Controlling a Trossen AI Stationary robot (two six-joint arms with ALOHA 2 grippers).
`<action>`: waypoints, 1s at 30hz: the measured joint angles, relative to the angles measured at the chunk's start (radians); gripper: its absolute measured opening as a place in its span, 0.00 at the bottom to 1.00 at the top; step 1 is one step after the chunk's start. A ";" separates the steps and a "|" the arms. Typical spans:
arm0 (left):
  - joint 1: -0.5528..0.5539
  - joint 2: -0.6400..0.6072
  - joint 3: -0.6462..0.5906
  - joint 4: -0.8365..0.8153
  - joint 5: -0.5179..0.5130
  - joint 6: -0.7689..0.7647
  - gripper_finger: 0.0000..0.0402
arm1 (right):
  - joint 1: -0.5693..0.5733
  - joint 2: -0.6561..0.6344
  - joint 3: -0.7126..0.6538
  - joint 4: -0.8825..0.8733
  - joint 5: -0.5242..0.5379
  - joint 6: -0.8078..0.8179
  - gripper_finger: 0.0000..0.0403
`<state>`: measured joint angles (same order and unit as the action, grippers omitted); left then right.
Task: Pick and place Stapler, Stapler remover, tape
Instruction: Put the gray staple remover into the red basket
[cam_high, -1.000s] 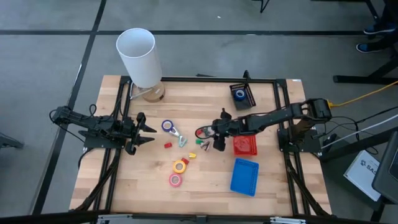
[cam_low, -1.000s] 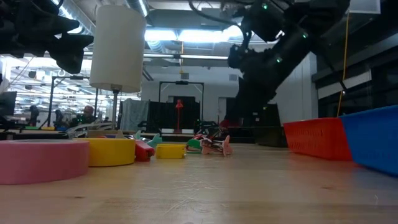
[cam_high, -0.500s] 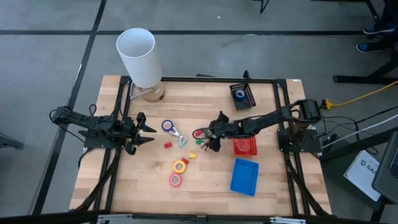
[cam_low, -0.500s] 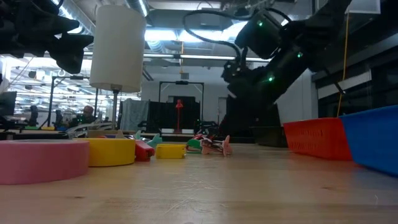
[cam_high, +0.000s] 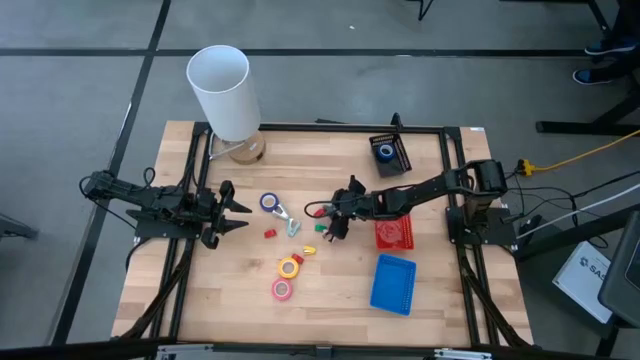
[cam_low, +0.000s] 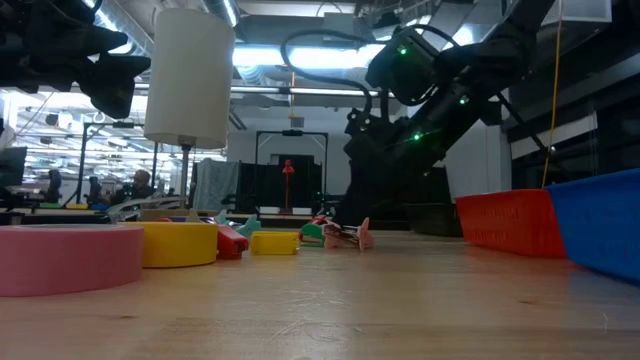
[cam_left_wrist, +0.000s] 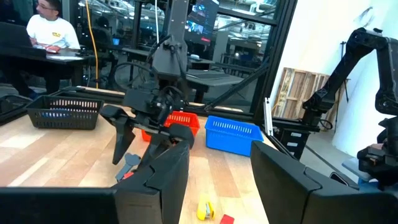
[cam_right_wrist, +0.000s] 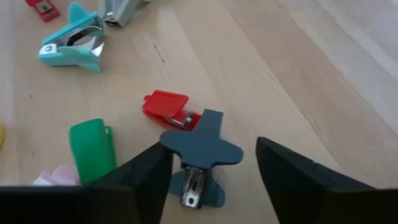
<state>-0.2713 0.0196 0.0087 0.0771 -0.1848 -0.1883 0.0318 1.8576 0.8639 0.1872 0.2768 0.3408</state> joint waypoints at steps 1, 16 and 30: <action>0.000 0.000 0.000 0.000 0.000 0.000 0.42 | -0.001 0.000 0.000 -0.001 0.000 0.000 0.52; 0.000 0.000 0.000 0.000 0.000 0.000 0.42 | -0.003 -0.002 0.000 -0.002 -0.036 -0.034 0.04; 0.000 0.000 0.000 0.000 0.000 0.000 0.42 | -0.002 -0.080 0.000 -0.063 -0.085 -0.065 0.02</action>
<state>-0.2710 0.0196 0.0088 0.0772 -0.1848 -0.1883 0.0296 1.7777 0.8639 0.1242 0.1913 0.2755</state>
